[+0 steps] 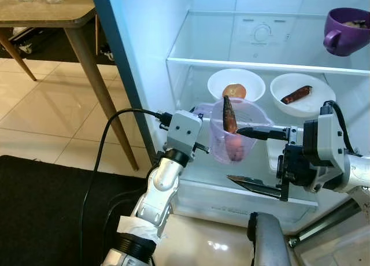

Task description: Restocking fridge

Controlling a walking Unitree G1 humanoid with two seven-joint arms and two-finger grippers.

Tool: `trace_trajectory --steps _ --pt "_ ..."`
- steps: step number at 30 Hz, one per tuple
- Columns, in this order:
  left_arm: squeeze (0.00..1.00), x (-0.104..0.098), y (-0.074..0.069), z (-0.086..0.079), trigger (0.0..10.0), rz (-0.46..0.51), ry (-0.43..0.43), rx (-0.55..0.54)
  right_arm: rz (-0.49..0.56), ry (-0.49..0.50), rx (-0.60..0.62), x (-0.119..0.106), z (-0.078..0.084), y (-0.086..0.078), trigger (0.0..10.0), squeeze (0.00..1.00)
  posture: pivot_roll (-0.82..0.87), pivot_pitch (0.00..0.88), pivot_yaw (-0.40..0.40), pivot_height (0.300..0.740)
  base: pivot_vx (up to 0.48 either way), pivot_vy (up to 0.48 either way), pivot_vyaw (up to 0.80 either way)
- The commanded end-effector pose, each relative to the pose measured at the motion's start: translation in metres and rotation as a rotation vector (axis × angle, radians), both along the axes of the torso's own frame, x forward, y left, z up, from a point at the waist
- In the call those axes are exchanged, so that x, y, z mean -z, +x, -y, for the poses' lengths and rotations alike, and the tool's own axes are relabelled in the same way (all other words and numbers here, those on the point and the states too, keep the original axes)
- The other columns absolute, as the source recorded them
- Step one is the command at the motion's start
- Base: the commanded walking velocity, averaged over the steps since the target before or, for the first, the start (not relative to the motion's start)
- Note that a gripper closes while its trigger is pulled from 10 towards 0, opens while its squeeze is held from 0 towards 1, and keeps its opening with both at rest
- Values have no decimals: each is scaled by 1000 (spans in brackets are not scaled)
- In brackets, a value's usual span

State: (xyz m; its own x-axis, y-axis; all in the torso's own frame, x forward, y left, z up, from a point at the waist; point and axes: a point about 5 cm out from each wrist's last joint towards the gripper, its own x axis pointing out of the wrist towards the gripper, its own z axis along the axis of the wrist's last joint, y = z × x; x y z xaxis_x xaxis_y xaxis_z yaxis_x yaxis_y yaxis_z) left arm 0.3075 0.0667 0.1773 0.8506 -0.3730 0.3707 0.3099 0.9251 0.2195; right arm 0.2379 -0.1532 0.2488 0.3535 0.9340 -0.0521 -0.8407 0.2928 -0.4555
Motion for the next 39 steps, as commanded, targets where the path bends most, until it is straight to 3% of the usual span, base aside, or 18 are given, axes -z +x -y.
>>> trace_trajectory --steps 1,7,8,10,24,25,26,27,28,39 --pt "0 -1 -2 -1 10000 16 11 5 2 -5 -3 1 -3 1 10000 0 -11 119 28 369 0 0 0" --pt "0 2 -3 -1 10000 12 23 4 -17 -39 44 12 -11 11 10000 0 -11 119 26 369 0 0 0" --pt "0 3 -4 -1 10000 12 26 4 -28 -104 68 22 -15 15 10000 0 -10 118 24 369 0 0 0" --pt "0 3 -4 0 10000 12 29 4 -33 -142 78 27 -17 17 10000 0 -10 118 24 369 0 0 0" --pt "0 11 -8 -3 10000 32 103 7 -5 -356 163 38 -10 30 10000 0 -6 114 21 369 0 0 0" --pt "0 12 -9 -3 10000 35 118 9 -8 -386 171 40 -7 30 4902 0 -6 113 20 369 0 0 0" --pt "0 14 -9 -3 10000 36 130 10 -10 -406 176 42 -6 31 2314 0 -6 113 20 369 0 0 0" --pt "0 14 -9 -3 10000 36 130 10 -10 -406 176 42 -6 31 2314 0 -6 113 20 369 0 0 0" --pt "0 17 -10 -4 10000 30 141 10 -12 -424 180 43 -4 31 0 0 -6 112 19 369 0 0 0" --pt "0 33 -15 -8 10000 40 273 44 -34 -484 157 46 -2 28 0 0 -4 112 16 369 0 0 0"
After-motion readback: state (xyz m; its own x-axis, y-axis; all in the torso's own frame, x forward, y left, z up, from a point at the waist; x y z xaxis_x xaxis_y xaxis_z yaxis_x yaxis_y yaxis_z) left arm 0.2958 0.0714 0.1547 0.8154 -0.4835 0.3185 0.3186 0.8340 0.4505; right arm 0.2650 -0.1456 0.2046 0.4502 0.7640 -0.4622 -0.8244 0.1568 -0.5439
